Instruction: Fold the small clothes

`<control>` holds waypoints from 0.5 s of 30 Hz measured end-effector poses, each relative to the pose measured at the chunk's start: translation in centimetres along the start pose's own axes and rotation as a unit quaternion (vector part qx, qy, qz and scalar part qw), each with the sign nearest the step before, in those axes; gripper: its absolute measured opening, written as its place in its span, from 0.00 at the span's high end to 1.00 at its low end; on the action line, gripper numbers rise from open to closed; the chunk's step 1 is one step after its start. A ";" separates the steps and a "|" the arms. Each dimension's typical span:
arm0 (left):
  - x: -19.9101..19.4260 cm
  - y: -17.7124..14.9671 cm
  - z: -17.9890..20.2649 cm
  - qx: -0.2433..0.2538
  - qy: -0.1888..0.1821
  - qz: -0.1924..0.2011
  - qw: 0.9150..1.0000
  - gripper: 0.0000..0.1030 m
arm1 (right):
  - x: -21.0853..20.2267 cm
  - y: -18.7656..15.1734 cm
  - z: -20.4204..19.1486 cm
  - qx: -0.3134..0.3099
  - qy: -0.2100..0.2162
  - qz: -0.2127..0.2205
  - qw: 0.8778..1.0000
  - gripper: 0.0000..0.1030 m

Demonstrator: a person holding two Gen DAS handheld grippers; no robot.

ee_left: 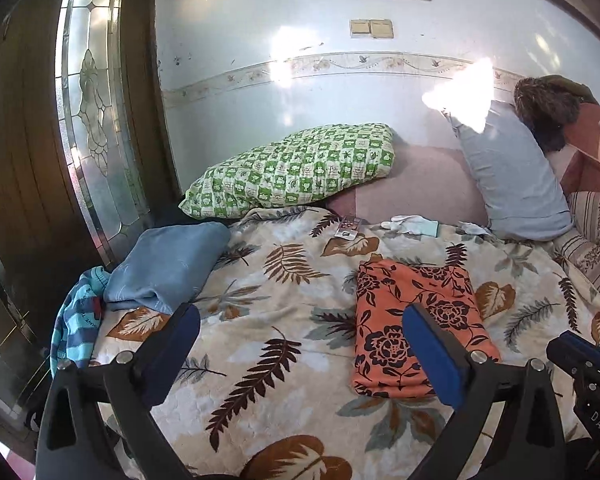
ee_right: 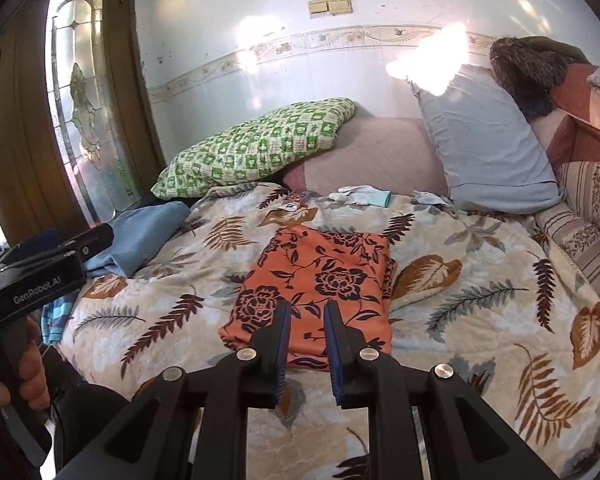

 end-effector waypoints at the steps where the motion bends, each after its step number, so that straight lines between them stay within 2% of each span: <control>1: -0.5 0.0 -0.1 -0.002 -0.001 0.002 1.000 0.02 | -0.2 0.0 -0.2 0.002 0.005 -0.001 1.000 0.80; 13: -4.2 0.1 0.2 0.020 0.001 0.014 1.000 0.02 | -2.5 0.6 0.1 0.018 -0.004 0.024 1.000 0.80; 14: -4.3 0.1 0.3 0.021 0.001 0.014 1.000 0.02 | -2.8 0.7 0.2 0.020 -0.005 0.028 0.999 0.78; 15: -4.5 0.2 0.3 0.021 0.000 0.014 1.000 0.02 | -3.1 0.8 0.3 0.023 -0.005 0.032 0.999 0.66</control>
Point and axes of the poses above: each gripper's, at about its wrist camera, not at the fingertips, and x roughly the way its jaws point, z to its right, y to its top, the point moved 7 cm from there along x, roughly the way its jaws point, and after that the axes turned 10 degrees about -y, right-handed, at the moved point
